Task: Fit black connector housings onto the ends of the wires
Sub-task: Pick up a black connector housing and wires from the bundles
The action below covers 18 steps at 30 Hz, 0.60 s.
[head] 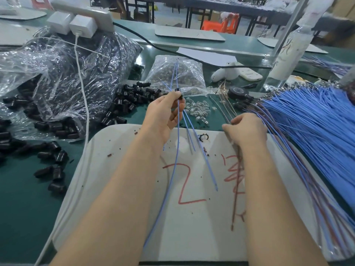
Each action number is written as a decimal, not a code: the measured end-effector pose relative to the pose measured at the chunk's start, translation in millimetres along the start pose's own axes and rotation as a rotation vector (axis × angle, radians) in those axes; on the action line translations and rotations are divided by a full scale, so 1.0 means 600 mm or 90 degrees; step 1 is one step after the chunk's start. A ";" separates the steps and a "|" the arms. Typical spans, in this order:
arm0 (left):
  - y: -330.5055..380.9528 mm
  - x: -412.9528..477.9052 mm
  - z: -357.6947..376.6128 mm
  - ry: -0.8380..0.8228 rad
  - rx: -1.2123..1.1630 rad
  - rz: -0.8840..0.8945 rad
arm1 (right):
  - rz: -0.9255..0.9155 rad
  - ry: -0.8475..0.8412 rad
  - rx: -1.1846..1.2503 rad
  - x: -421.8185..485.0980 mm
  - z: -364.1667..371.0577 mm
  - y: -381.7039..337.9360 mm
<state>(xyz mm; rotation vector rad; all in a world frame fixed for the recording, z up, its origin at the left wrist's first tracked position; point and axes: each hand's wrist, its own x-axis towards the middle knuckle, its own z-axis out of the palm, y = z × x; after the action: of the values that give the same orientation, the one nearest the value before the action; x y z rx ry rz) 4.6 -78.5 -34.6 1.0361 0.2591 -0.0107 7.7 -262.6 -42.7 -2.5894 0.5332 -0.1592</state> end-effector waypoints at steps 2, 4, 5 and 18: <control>0.000 0.000 -0.002 0.004 -0.016 -0.008 | 0.031 0.002 -0.016 0.001 0.006 -0.005; -0.001 -0.001 -0.002 0.001 -0.017 -0.009 | 0.045 0.006 -0.019 0.001 0.008 -0.008; -0.001 -0.002 -0.002 -0.002 -0.012 -0.007 | 0.039 0.008 -0.016 0.000 0.009 -0.009; -0.010 -0.013 0.013 -0.208 0.114 -0.022 | 0.006 -0.333 0.622 -0.015 -0.028 -0.018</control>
<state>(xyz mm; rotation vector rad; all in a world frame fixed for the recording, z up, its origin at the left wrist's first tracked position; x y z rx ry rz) -2.0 -88.9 -34.5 1.1887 -0.0223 -0.2354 -0.4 -257.8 -23.1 -1.5762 0.1844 0.2158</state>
